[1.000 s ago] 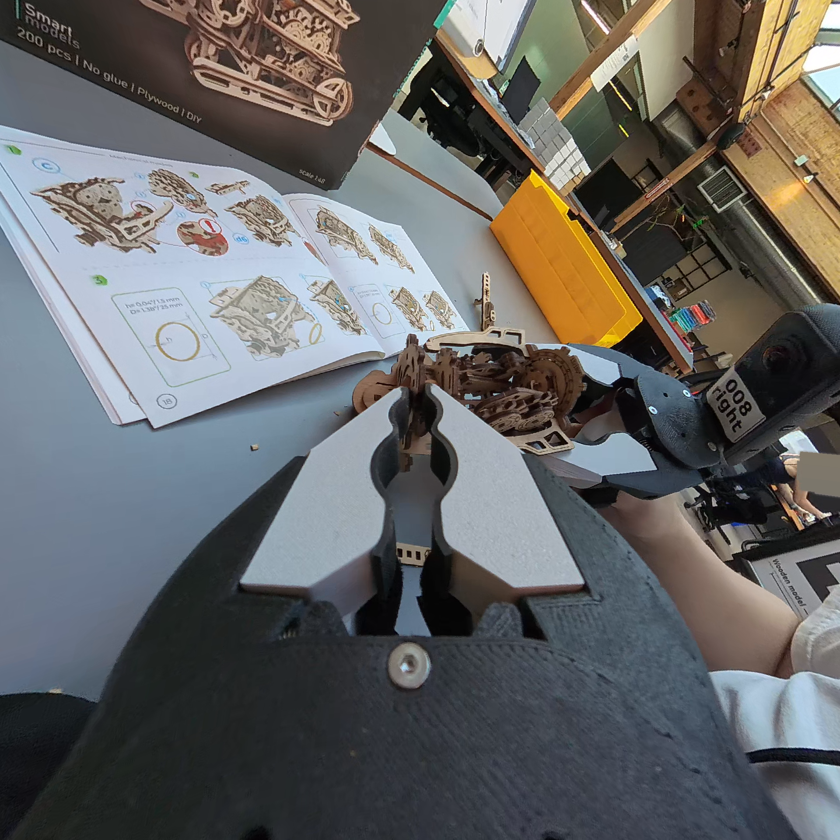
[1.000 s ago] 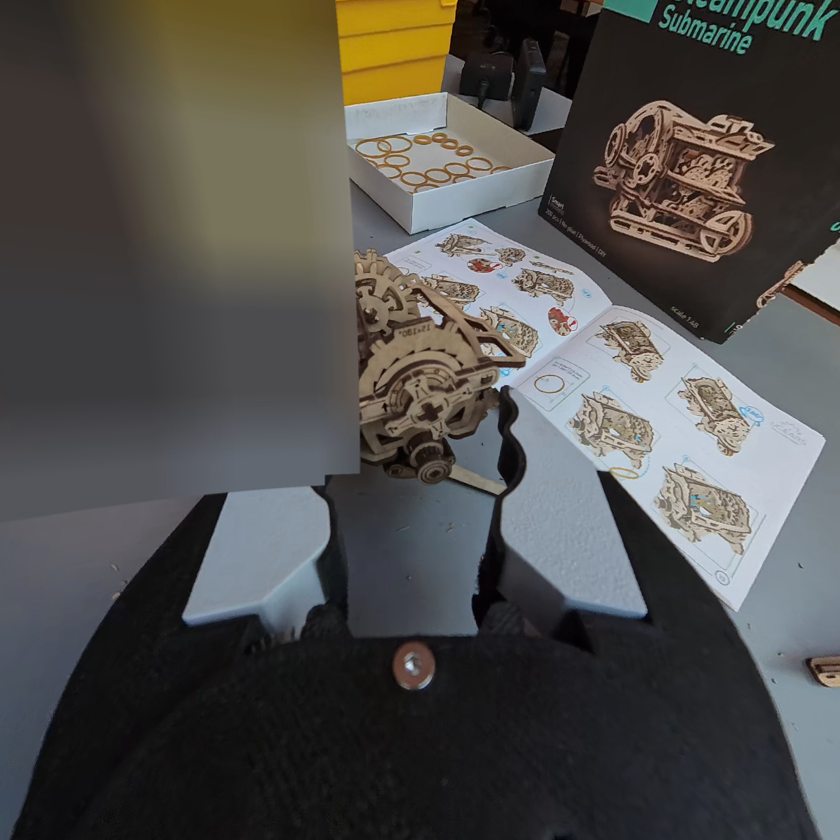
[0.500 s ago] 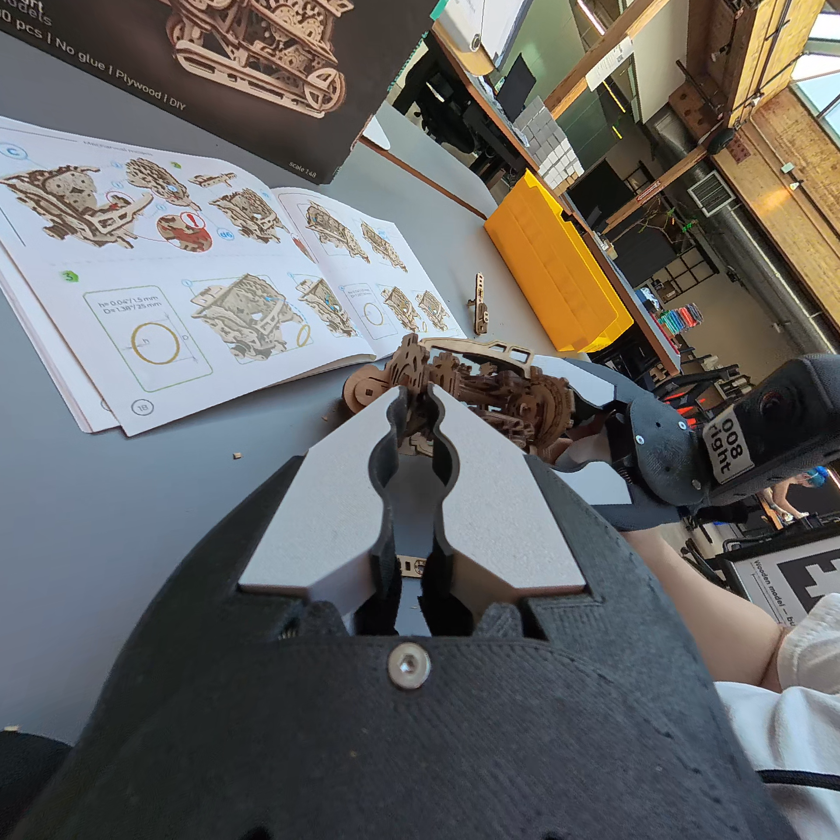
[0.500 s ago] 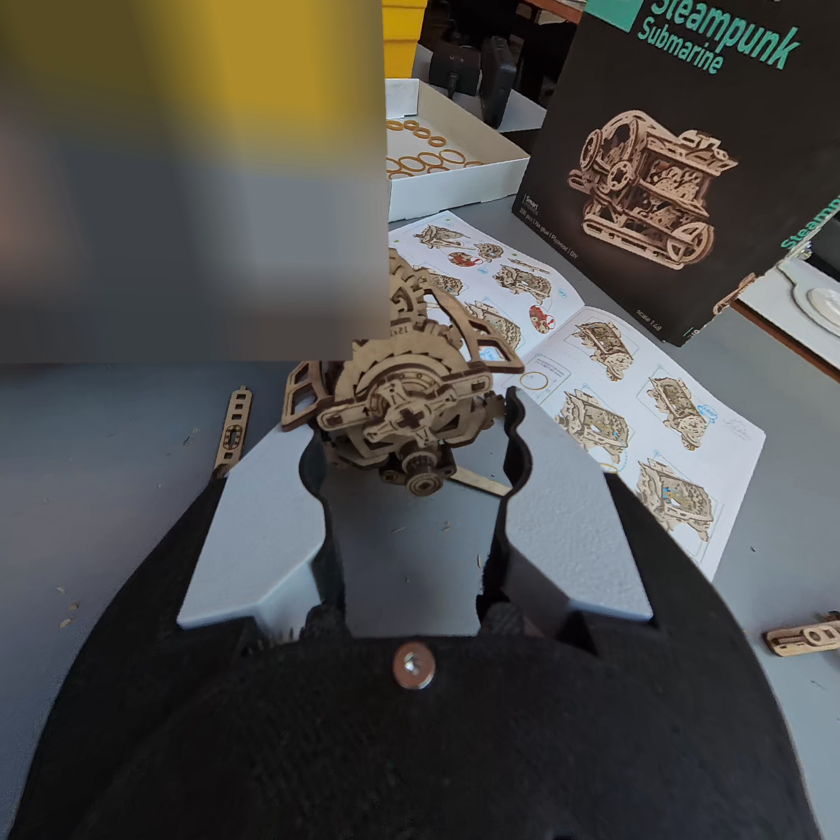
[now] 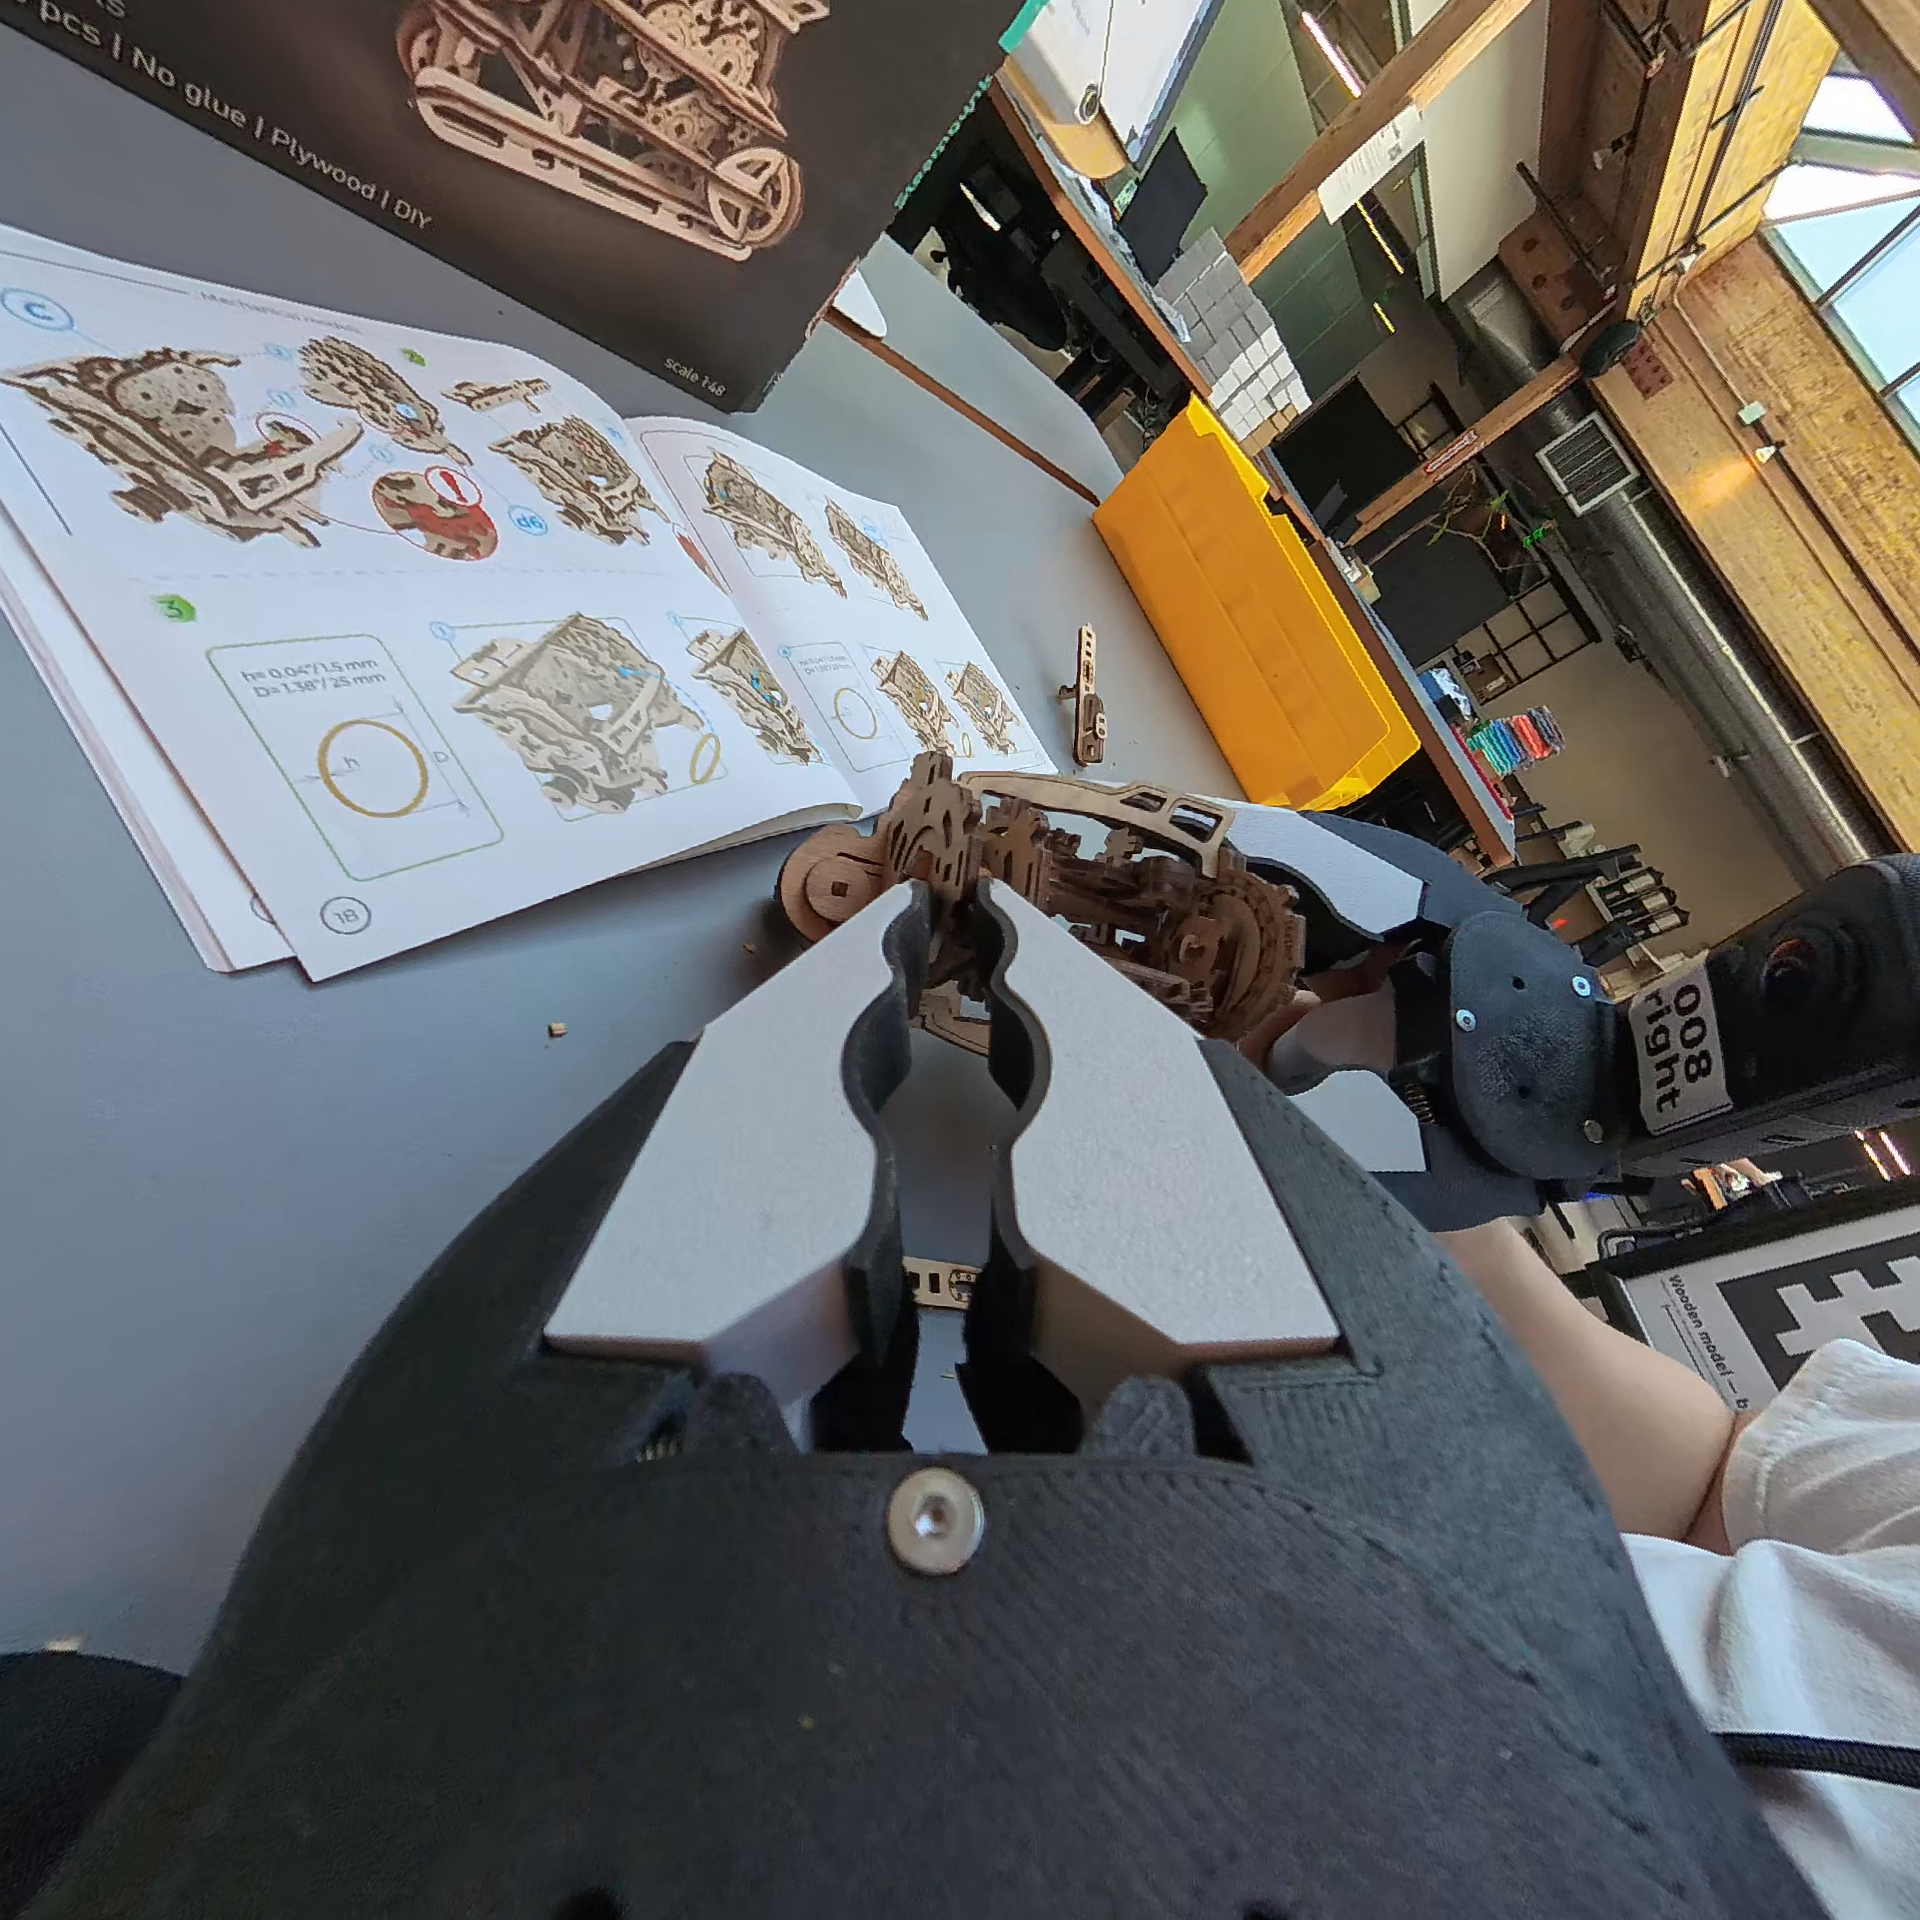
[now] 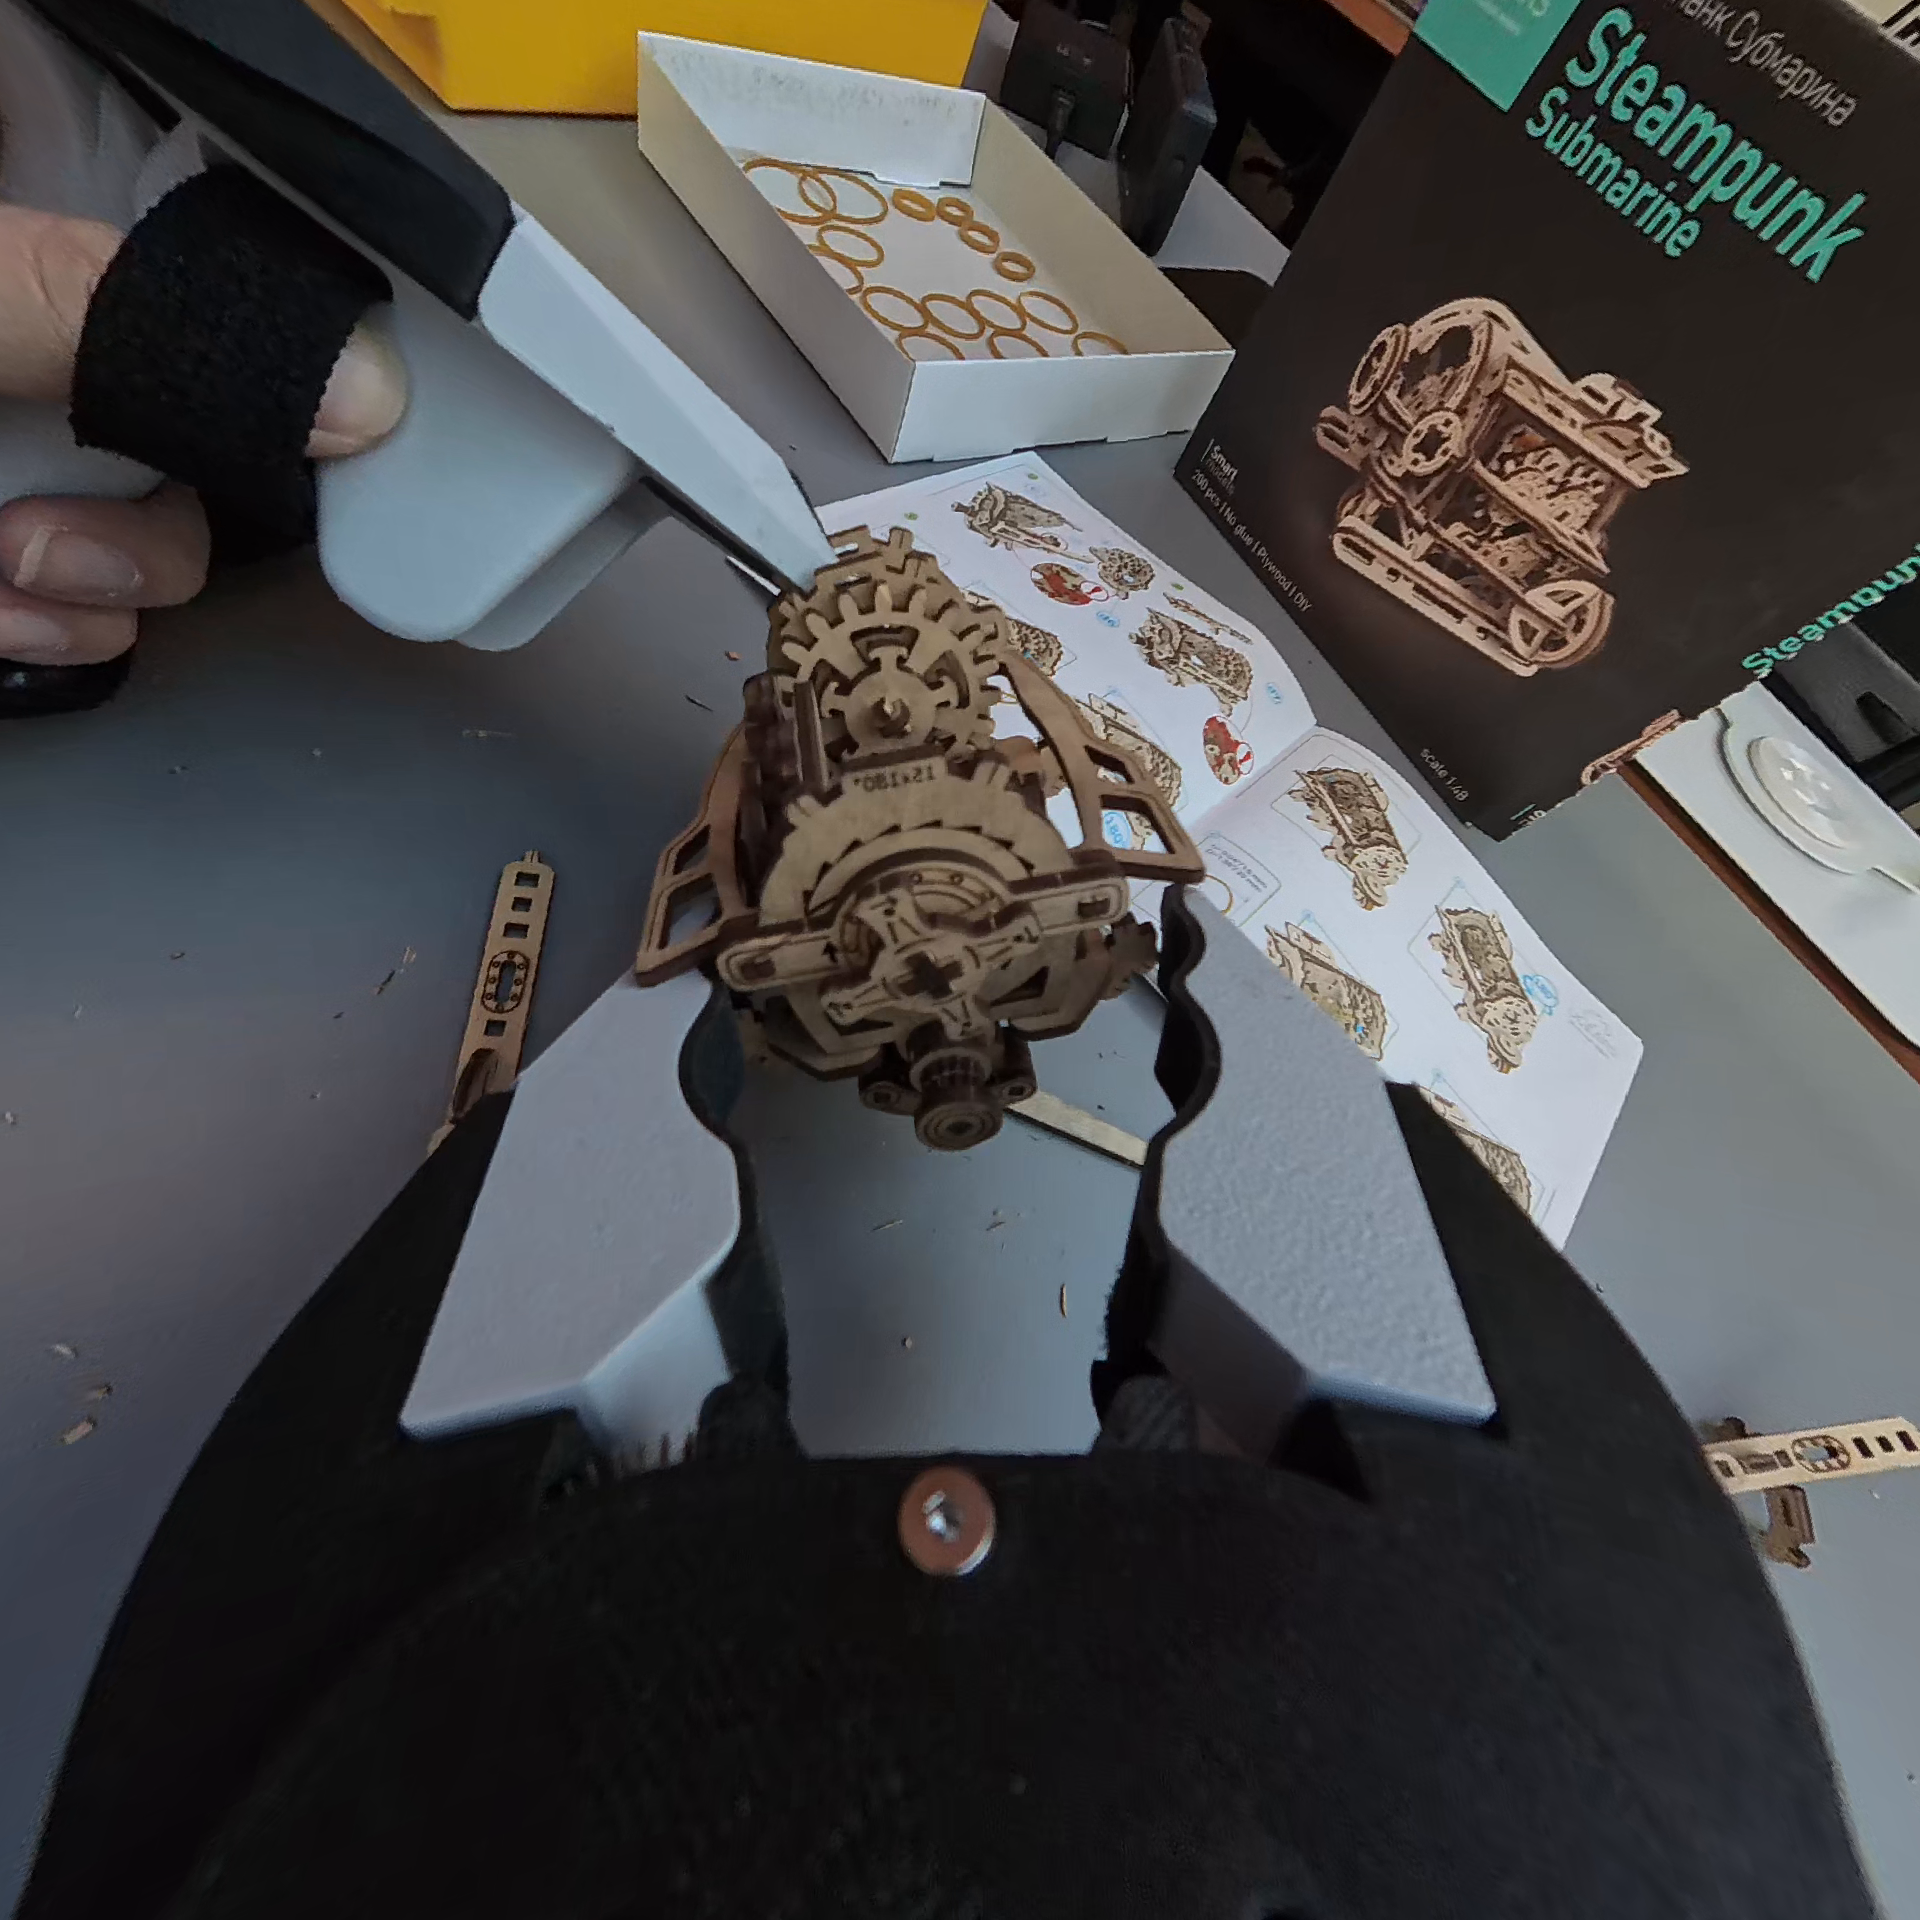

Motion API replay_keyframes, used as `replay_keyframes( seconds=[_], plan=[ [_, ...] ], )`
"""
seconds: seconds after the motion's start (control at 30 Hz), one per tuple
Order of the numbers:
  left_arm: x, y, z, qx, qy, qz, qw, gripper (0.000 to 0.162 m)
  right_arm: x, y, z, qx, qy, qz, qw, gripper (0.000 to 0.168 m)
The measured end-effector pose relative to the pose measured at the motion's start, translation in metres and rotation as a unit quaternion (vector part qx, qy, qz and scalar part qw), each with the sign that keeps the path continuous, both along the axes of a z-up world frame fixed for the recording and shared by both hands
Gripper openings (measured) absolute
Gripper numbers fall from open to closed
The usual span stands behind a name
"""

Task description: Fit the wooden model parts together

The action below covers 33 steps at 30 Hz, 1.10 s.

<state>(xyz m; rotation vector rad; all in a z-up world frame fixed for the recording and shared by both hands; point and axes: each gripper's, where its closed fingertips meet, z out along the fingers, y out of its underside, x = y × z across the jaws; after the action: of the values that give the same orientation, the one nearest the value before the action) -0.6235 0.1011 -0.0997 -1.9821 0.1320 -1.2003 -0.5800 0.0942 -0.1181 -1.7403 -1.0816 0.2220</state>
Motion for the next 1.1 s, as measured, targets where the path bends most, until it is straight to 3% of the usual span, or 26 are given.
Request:
replay_keyframes(
  seconds=[0.53, 1.1],
  plan=[
    [0.0008, -0.0028, -0.0006, -0.001, 0.007, -0.03, 1.0, 0.005, -0.0006, 0.0015, 0.0013, -0.033, 0.022, 0.052, 0.998, 0.081],
    [0.0029, -0.0031, -0.0014, -0.004, 0.034, -0.063, 0.997, 0.004, -0.0046, 0.0024, 0.0075, -0.009, 0.001, 0.085, 0.996, 0.083]
  ],
)
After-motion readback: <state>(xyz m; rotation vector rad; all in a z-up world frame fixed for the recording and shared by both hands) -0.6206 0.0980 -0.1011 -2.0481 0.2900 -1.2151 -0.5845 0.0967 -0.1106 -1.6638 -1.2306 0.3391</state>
